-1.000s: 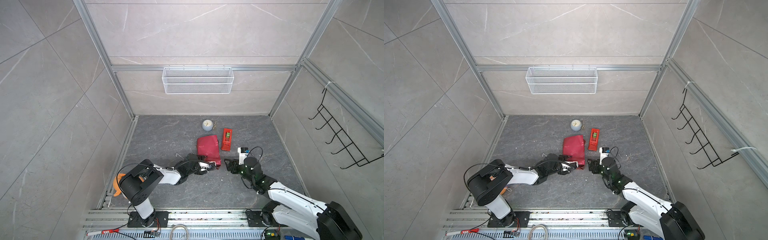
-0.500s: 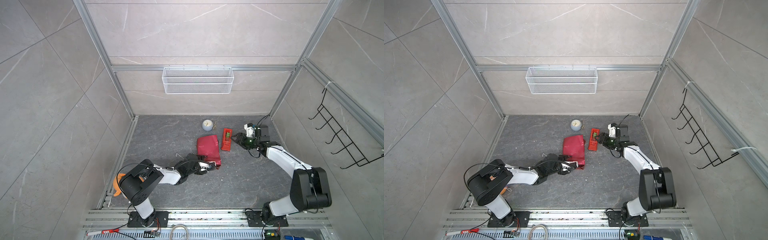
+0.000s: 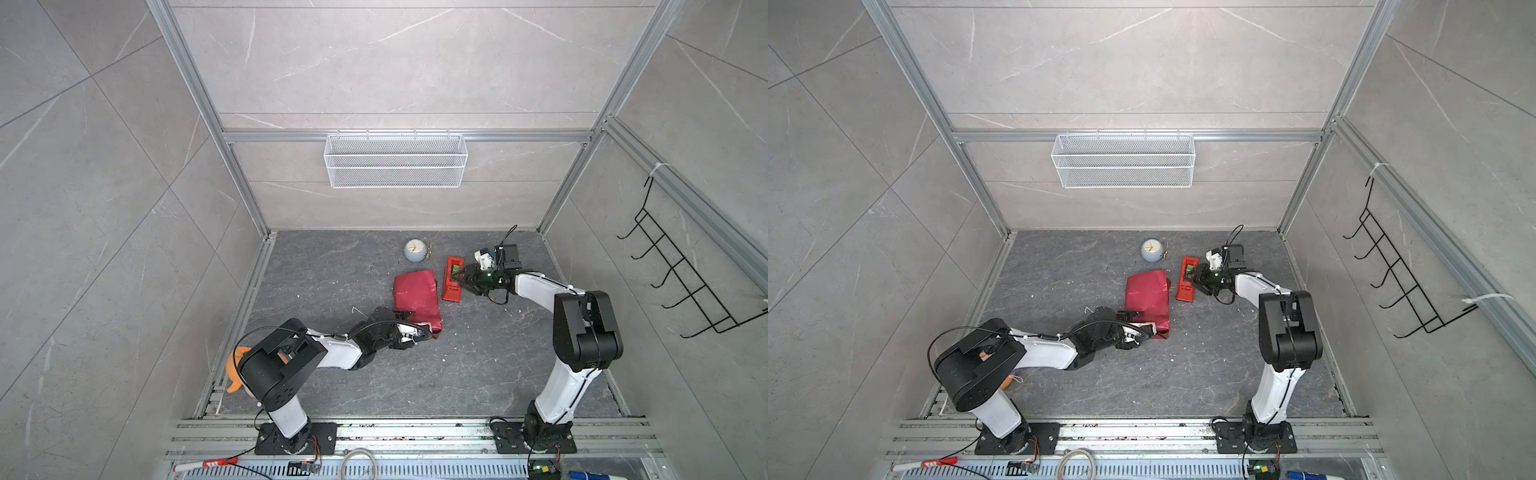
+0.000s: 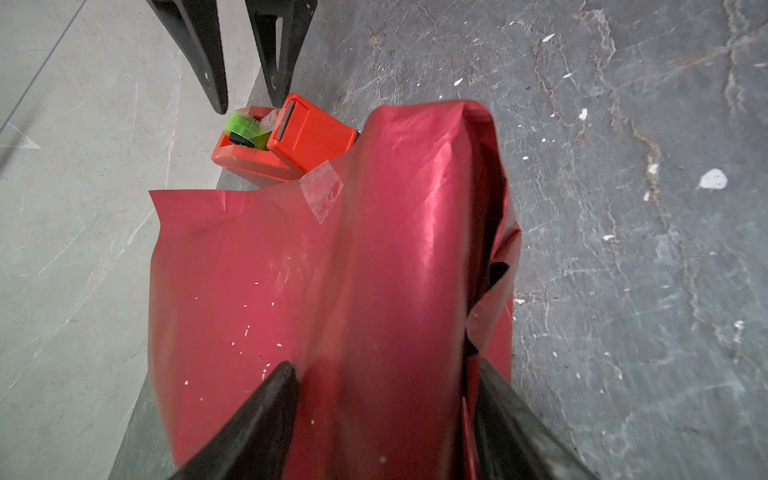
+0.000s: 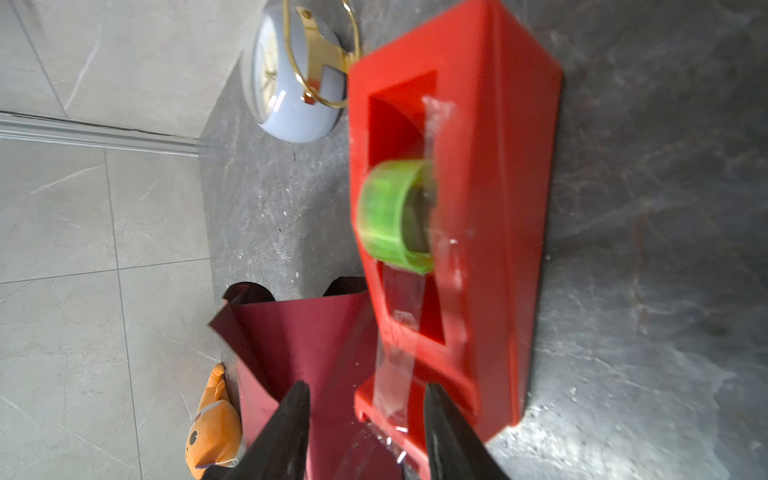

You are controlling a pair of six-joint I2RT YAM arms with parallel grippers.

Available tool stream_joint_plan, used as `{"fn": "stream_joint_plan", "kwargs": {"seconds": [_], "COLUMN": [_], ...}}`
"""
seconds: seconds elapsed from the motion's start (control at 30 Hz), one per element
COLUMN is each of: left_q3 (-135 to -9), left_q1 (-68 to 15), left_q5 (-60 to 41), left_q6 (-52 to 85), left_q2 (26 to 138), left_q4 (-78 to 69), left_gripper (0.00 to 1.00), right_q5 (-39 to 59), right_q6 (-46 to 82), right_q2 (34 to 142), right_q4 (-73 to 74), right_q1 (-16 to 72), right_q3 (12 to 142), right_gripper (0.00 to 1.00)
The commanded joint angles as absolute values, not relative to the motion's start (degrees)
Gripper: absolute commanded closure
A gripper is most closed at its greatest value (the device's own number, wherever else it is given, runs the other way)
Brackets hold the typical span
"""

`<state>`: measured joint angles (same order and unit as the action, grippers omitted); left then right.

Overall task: Wrap the gift box in paper
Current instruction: 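Move the right gripper to the red tape dispenser while the left gripper holds the flap, then pull a strip of tape from the red dispenser with the right gripper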

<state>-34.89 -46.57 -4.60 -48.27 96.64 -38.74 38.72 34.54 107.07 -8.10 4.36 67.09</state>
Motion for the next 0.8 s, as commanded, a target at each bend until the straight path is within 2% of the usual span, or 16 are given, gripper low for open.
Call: {"fn": "stream_joint_plan", "kwargs": {"seconds": [0.0, 0.77], "left_q3": [-34.07, -33.99], "left_q1": [-45.62, -45.62], "left_q5": [-3.38, -3.08], "left_q6": [-47.02, -47.11], "left_q2": [98.33, 98.18], "left_q4": [-34.19, -34.1], "left_gripper": [0.34, 0.33], "right_q5": [39.89, 44.74], "right_q6": [34.28, 39.26], "right_q2": [108.41, 113.55], "right_q4": [-8.9, -1.12], "right_q1": [4.13, 4.16], "right_q3": [67.84, 64.48], "right_gripper": [0.54, 0.74]}}
